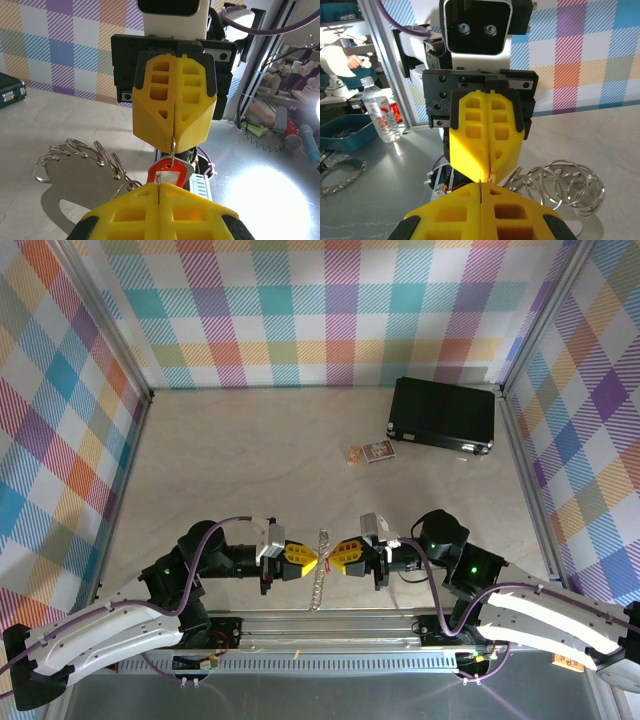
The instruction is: Put the keys on the keyring
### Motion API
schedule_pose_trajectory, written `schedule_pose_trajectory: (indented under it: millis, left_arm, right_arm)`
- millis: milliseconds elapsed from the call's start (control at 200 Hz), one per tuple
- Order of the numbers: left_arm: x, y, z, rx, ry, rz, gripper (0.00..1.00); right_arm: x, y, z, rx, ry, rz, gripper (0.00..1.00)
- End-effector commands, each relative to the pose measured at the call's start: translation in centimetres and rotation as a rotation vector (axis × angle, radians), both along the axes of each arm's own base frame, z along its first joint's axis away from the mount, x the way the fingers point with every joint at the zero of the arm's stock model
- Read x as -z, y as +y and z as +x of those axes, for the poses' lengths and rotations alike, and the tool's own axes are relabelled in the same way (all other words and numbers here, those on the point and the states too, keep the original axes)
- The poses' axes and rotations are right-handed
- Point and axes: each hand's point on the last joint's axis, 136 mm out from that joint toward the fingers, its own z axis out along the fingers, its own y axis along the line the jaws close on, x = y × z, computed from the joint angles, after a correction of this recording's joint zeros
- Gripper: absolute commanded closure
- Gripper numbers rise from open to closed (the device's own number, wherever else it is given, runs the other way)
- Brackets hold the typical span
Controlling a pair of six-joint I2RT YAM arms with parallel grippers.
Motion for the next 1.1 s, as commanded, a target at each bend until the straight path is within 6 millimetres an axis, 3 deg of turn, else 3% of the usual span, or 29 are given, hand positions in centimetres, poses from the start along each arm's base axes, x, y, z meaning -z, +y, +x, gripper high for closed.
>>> schedule_pose_trajectory:
  millis: [0, 425, 1095]
  left_arm:
    - [-3.0, 0.1, -0.6, 0.025, -0.053, -0.086, 1.00]
    - [-3.1, 0.7, -0.1, -0.022, -0.069, -0.111, 1.00]
    - [-2.6, 0.7, 0.4, -0.051, -0.081, -0.110, 1.00]
  right_arm:
    - [-2.0, -0.1, 0.6, 0.049, -0.046, 0.066, 1.00]
    - [-1.4, 0.3, 0.4, 0.033, -0.021, 0.034, 1.00]
    - [-2.1, 0.6, 0.4, 0.044, 0.013, 0.095, 1.00]
